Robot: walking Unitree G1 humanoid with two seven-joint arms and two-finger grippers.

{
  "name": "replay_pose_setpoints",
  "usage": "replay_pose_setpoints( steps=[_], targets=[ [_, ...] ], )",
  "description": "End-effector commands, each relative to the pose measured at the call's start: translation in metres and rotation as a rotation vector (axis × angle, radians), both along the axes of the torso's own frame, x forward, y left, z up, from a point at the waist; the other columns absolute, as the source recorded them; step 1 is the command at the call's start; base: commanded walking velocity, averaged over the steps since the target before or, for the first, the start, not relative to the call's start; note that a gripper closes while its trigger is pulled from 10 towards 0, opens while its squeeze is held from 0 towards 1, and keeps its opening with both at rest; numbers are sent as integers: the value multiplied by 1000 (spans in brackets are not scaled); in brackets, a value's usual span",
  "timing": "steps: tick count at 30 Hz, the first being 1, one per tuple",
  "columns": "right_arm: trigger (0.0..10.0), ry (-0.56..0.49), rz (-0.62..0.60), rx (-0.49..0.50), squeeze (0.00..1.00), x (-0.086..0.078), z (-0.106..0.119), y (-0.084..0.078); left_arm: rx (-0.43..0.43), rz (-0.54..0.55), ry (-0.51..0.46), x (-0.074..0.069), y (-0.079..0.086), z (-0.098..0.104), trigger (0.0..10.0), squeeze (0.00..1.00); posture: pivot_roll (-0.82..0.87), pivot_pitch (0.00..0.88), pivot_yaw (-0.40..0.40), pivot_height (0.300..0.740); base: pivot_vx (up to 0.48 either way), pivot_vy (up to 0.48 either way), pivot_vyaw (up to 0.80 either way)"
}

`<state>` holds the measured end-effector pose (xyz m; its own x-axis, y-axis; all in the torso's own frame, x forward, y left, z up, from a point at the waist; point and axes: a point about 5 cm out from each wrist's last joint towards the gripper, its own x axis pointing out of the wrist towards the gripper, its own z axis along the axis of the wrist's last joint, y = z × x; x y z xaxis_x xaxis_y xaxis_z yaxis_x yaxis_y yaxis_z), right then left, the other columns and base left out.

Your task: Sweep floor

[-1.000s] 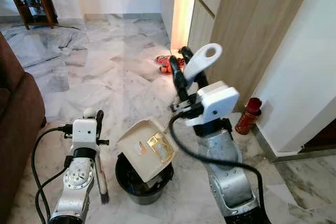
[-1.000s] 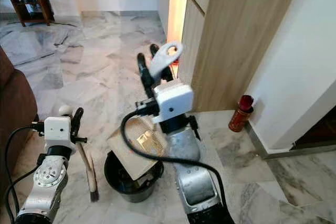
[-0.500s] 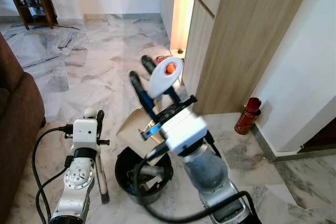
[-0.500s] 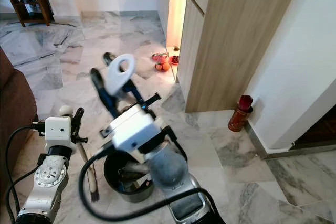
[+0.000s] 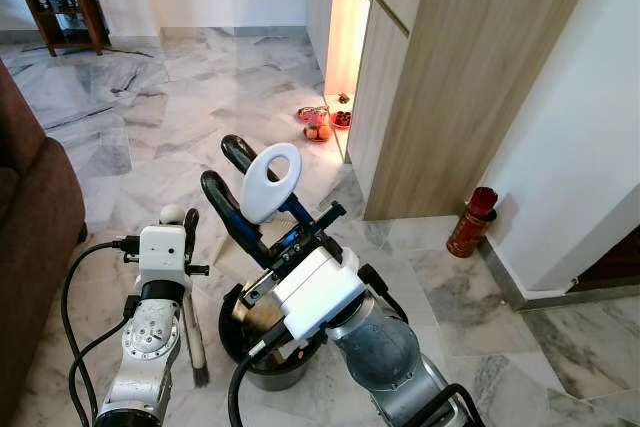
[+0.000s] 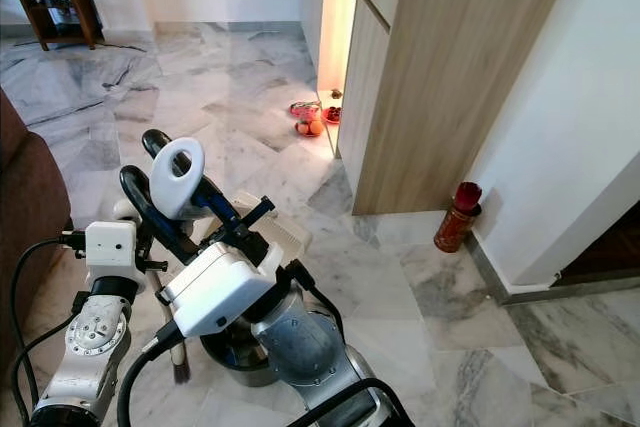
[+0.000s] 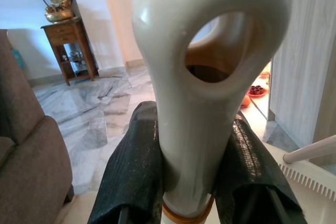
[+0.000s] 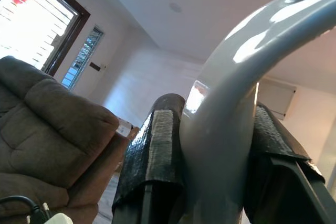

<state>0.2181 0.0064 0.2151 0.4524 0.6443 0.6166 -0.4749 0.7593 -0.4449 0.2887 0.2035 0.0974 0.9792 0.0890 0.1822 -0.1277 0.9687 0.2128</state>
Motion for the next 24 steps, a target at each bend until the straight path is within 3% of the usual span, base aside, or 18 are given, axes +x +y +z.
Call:
replay_pose_setpoints(
  steps=[1,5,8,11,12,17,20,24],
  targets=[
    [10000,-81,-6,24,0,-3,13,-3,30,-33,-67,5,-6,13,10000,0,58,0,-61,740,0,0,0],
    [10000,-39,-183,49,0,24,10,-25,30,-33,-65,5,-7,12,10000,0,59,0,-63,740,0,0,0],
    [10000,-36,-252,66,0,36,14,-38,29,-34,-67,5,-7,13,10000,0,54,0,-61,740,0,0,0],
    [10000,-71,-370,66,0,51,22,-59,30,-35,-66,4,-7,12,10000,0,47,0,-58,740,0,0,0],
    [10000,-83,-430,77,0,59,27,-73,31,-37,-66,4,-7,12,10000,0,47,0,-58,740,0,0,0],
    [10000,-83,-581,105,0,75,31,-103,34,-38,-64,3,-6,12,10000,0,44,0,-55,740,0,0,0],
    [10000,-62,-651,126,0,82,29,-118,36,-39,-63,3,-6,12,10000,0,47,0,-55,740,0,0,0],
    [10000,54,-774,153,0,94,5,-145,38,-53,-55,1,-6,10,10000,0,53,0,-54,740,0,0,0]
  ],
)
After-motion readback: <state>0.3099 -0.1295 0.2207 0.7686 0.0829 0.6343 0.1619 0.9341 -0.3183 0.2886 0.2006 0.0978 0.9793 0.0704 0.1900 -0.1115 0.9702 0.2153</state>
